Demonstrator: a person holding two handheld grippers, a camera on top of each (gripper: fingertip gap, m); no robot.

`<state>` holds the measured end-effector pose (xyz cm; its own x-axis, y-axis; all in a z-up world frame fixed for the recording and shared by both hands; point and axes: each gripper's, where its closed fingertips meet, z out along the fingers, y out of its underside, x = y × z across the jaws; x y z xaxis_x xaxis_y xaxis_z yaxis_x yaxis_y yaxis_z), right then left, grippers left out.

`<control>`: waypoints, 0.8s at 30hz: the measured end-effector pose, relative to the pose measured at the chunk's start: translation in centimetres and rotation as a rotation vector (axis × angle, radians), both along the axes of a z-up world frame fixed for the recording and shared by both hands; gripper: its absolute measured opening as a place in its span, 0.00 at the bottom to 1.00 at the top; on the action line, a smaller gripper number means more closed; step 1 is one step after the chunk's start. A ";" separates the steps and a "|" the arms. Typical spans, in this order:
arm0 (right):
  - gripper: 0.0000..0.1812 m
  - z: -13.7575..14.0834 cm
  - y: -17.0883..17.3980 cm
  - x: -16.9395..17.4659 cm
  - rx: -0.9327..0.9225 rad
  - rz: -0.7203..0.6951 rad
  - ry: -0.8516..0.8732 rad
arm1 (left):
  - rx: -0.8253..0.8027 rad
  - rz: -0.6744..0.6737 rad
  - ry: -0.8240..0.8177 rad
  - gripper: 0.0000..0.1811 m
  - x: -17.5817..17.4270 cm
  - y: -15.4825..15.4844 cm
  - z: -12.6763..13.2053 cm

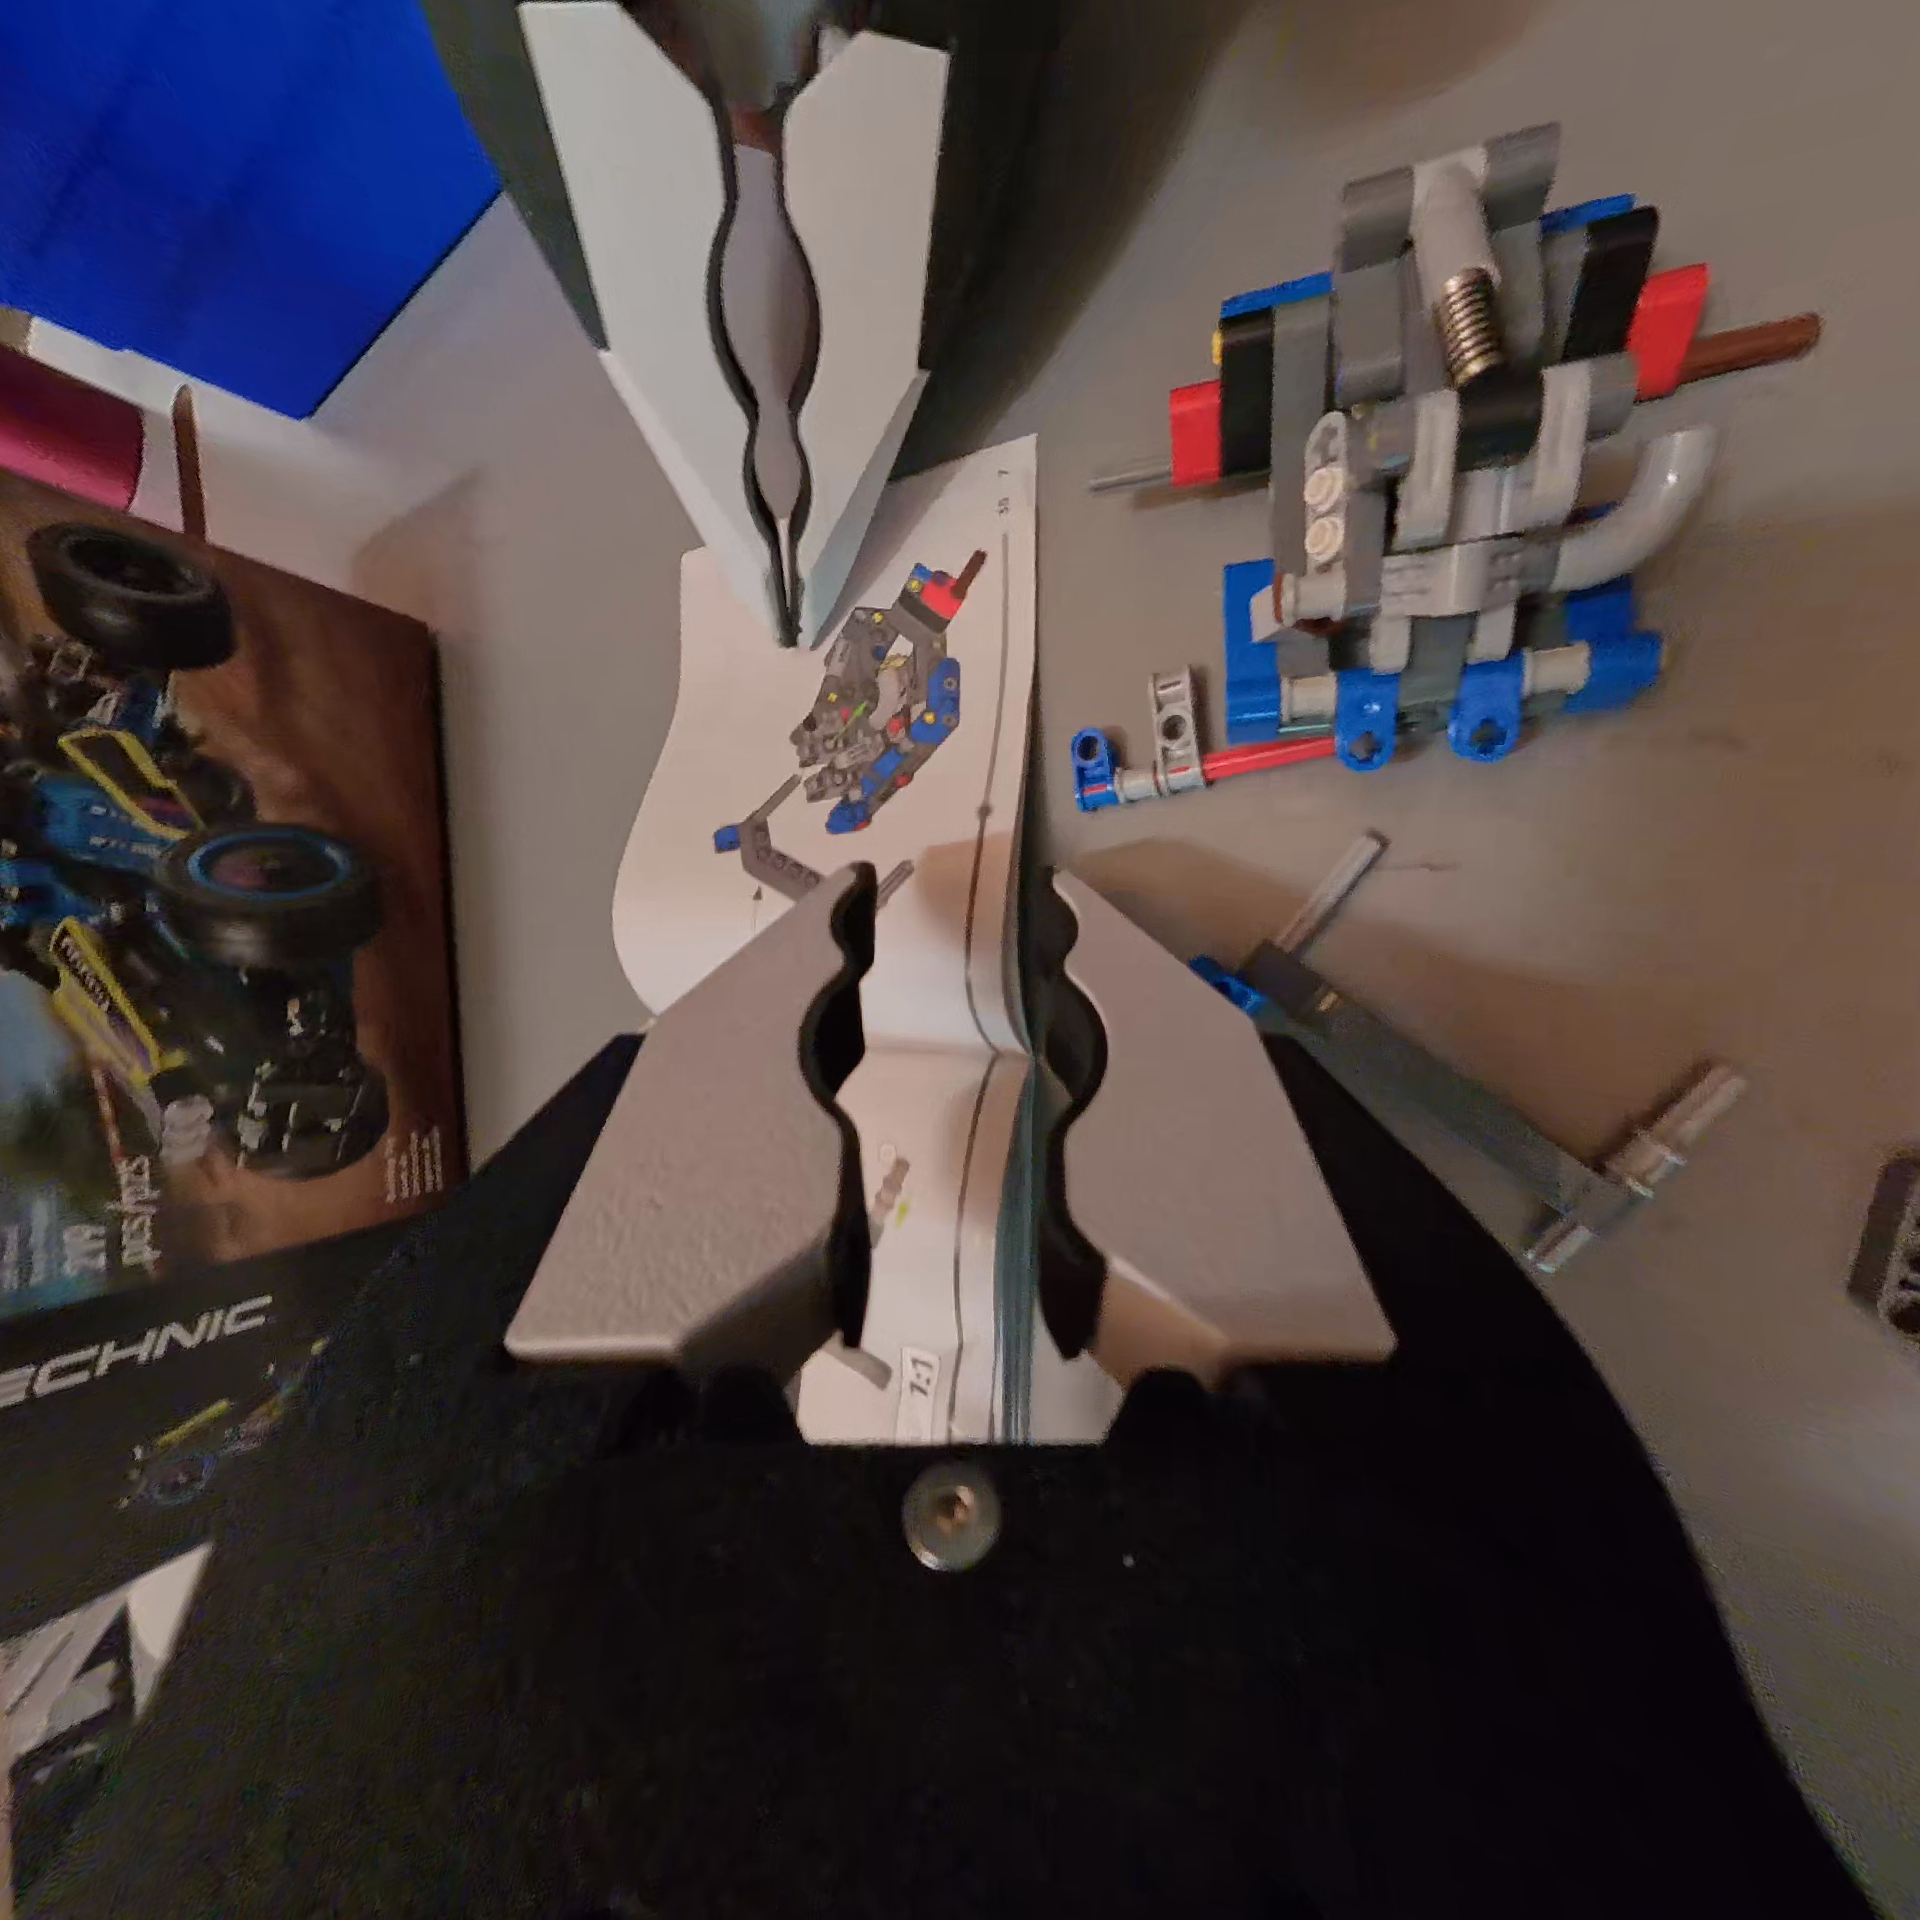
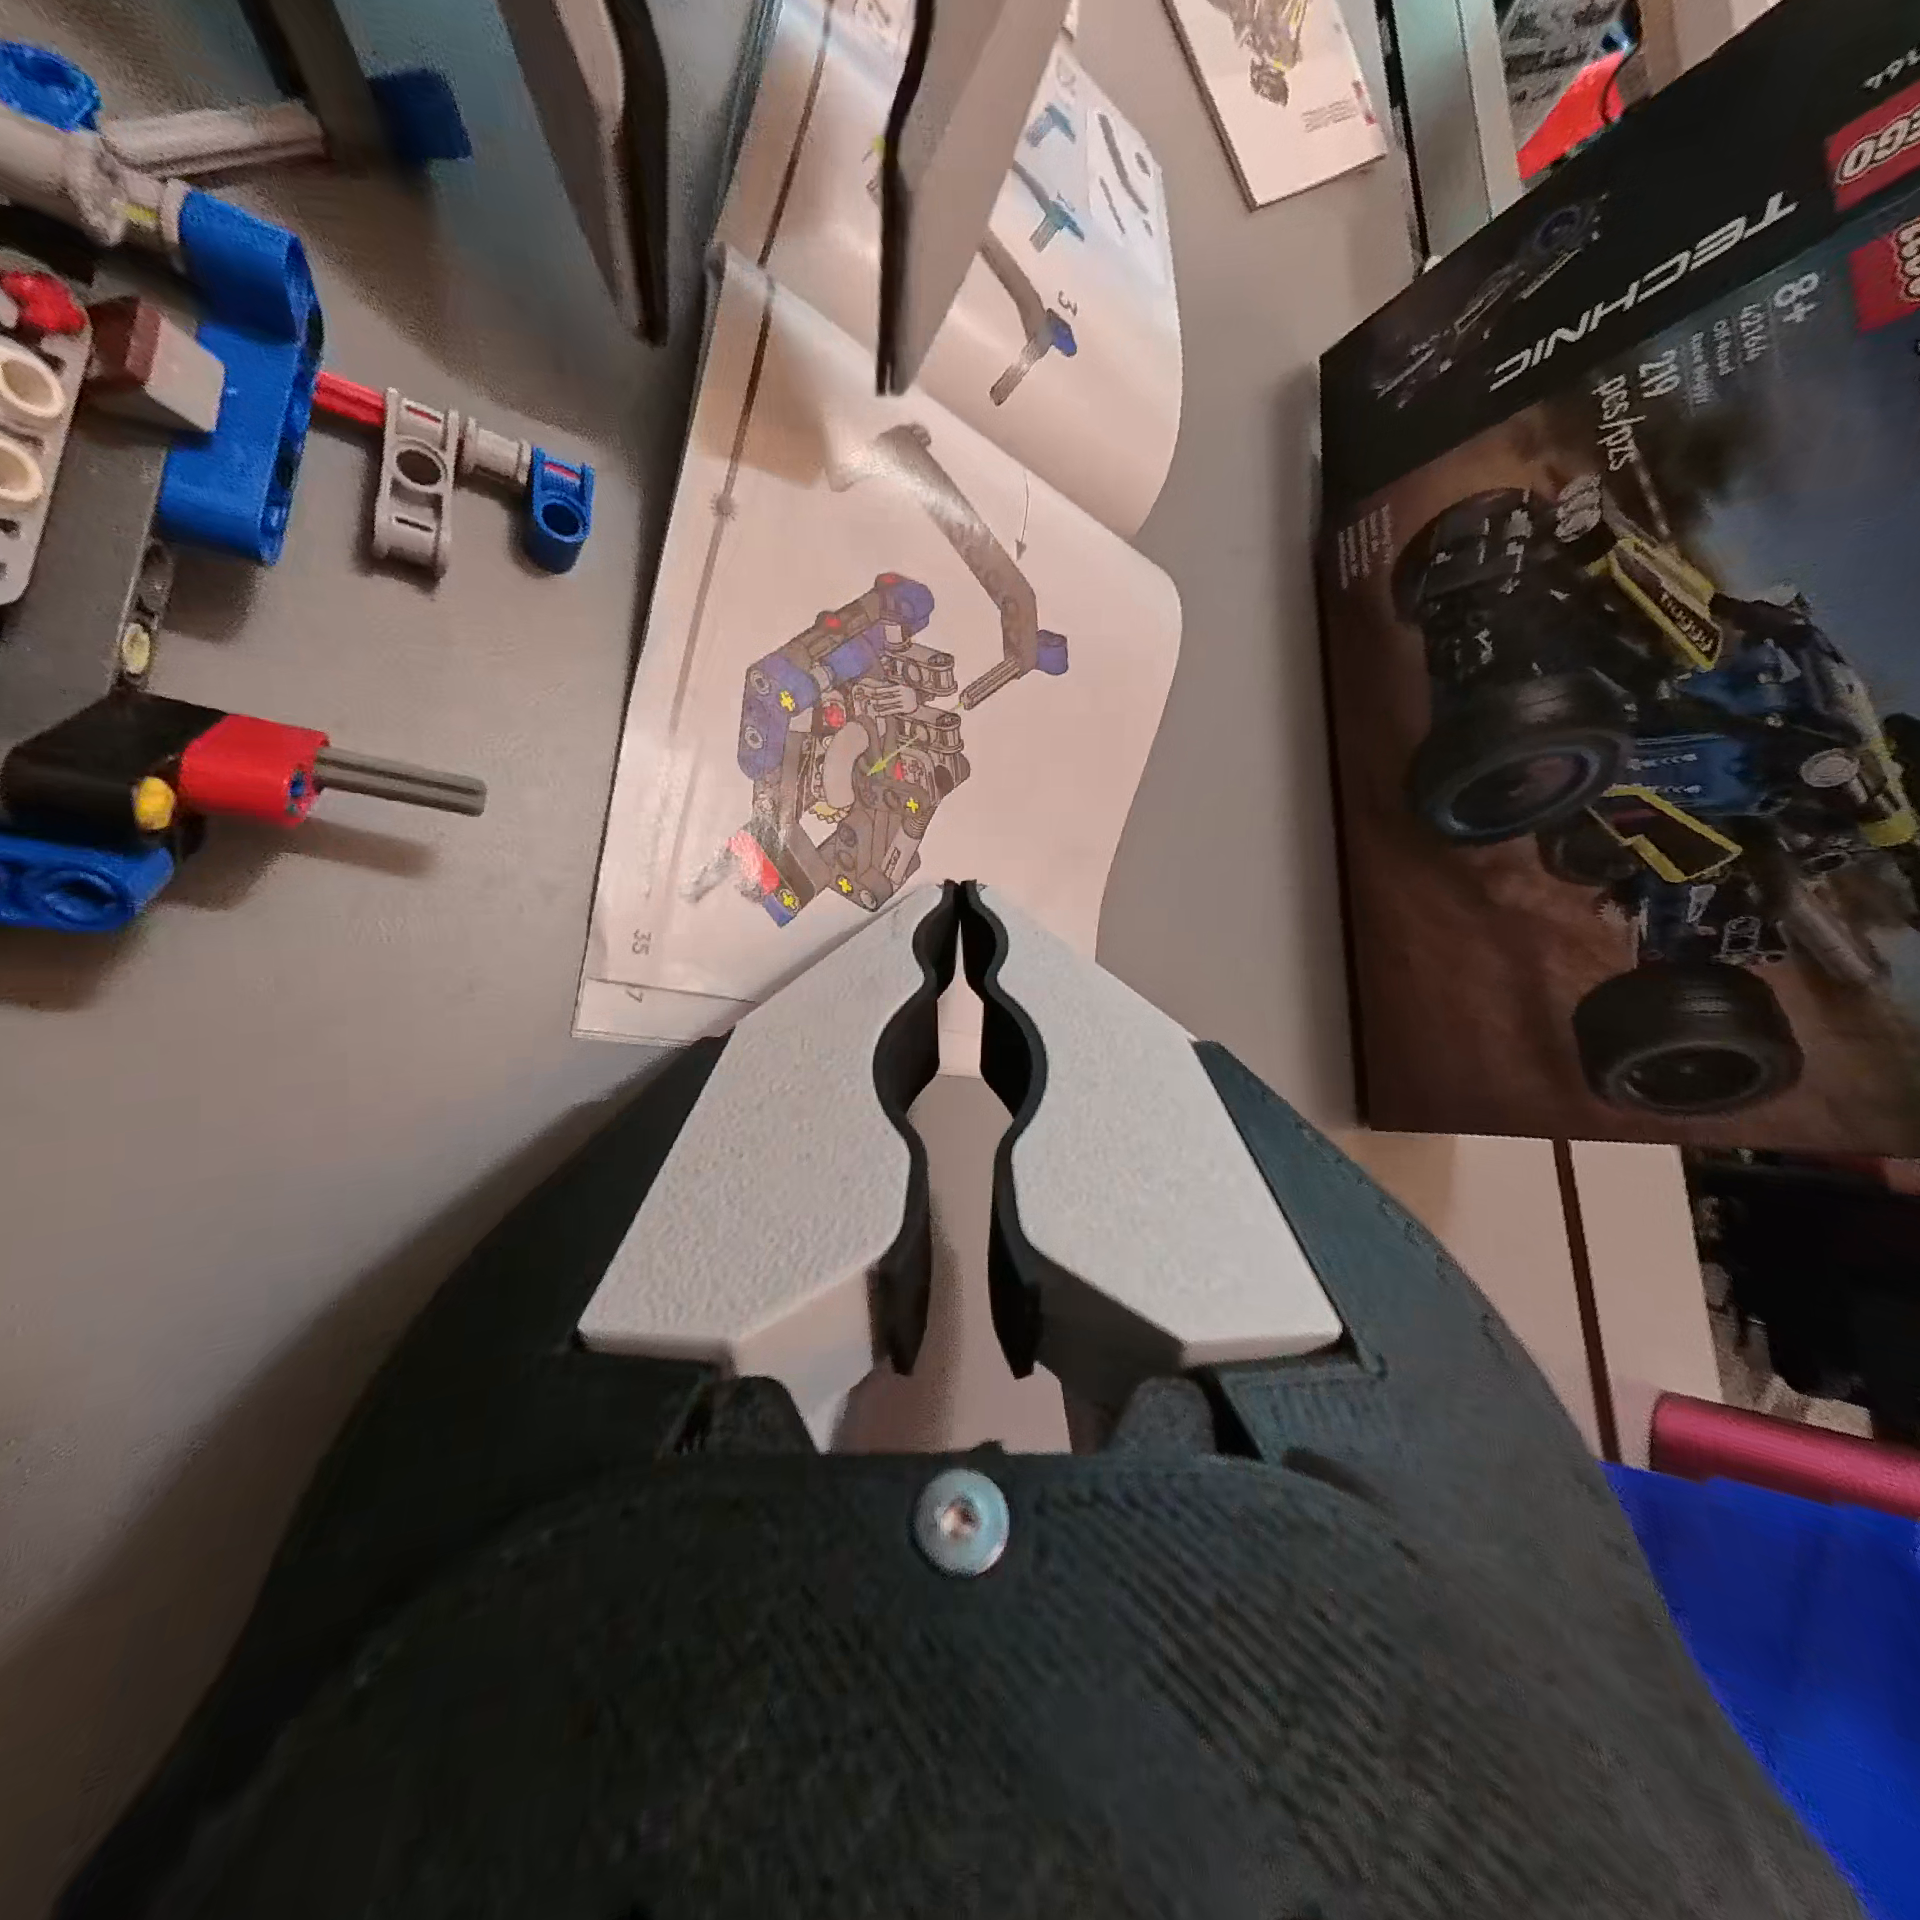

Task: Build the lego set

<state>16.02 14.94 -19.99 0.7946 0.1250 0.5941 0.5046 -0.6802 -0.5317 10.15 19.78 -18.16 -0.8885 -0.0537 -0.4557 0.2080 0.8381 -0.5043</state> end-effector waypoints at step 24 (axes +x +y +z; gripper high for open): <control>0.00 0.2 0.0 -0.3 0.072 0.020 0.055 | 0.100 -0.060 -0.013 0.00 -0.1 -0.7 -0.9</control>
<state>15.68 14.89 -19.74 0.8240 0.0998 0.5577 0.4864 -0.6293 -0.6061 10.04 19.12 -19.02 -0.8827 0.0460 -0.4677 0.2655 0.8700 -0.4155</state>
